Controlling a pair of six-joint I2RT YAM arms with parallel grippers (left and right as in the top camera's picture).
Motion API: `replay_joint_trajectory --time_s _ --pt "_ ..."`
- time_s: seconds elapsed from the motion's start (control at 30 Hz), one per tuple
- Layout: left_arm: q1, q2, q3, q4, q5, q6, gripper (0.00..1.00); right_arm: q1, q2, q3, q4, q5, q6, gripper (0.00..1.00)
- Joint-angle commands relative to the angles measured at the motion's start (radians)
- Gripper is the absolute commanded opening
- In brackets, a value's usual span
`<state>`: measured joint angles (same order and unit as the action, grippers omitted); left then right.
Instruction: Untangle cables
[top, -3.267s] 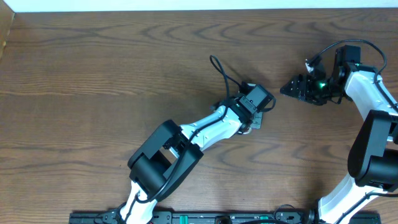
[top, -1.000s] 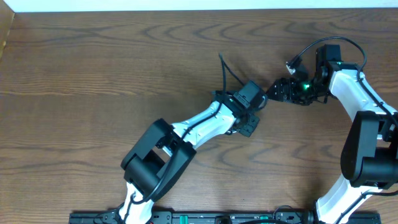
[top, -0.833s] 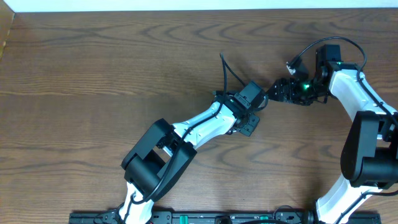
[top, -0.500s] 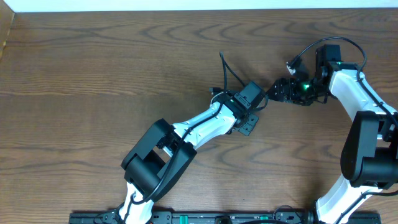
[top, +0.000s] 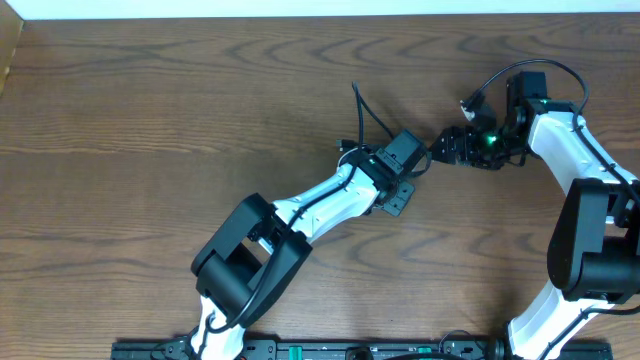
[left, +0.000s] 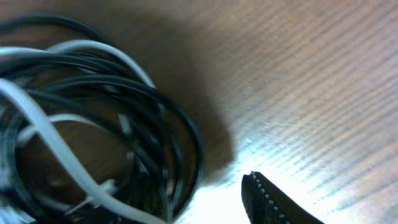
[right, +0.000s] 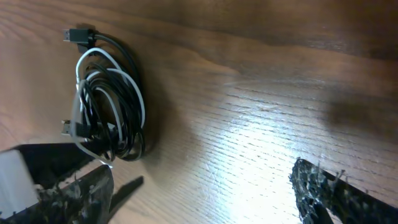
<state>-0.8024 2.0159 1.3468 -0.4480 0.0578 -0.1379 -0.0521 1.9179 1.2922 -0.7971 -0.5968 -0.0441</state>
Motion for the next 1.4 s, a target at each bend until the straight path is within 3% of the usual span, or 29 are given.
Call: replay_joint_trajectory --time_s 0.0,0.27,0.47,0.73,0.97,1.37 --pt "0.002 -0.035 0.021 -0.006 -0.098 -0.004 0.49 0.006 0.007 0.000 -0.002 0.004 0.006 0.88" --pt "0.000 -0.033 0.009 -0.006 -0.103 -0.005 0.48 0.012 0.007 0.000 0.000 0.004 0.006 0.88" --pt "-0.002 0.005 -0.001 -0.007 -0.050 -0.005 0.19 0.012 0.007 0.000 0.000 0.004 0.006 0.88" --pt "-0.002 0.006 -0.002 -0.011 0.002 -0.005 0.20 0.012 0.007 0.000 -0.001 0.004 0.006 0.88" --pt "-0.002 0.006 -0.002 0.009 -0.051 -0.005 0.35 0.012 0.007 0.000 -0.001 0.003 0.006 0.88" --pt "-0.002 0.019 -0.002 0.005 -0.050 -0.005 0.38 0.014 0.007 0.000 -0.003 0.004 0.006 0.88"
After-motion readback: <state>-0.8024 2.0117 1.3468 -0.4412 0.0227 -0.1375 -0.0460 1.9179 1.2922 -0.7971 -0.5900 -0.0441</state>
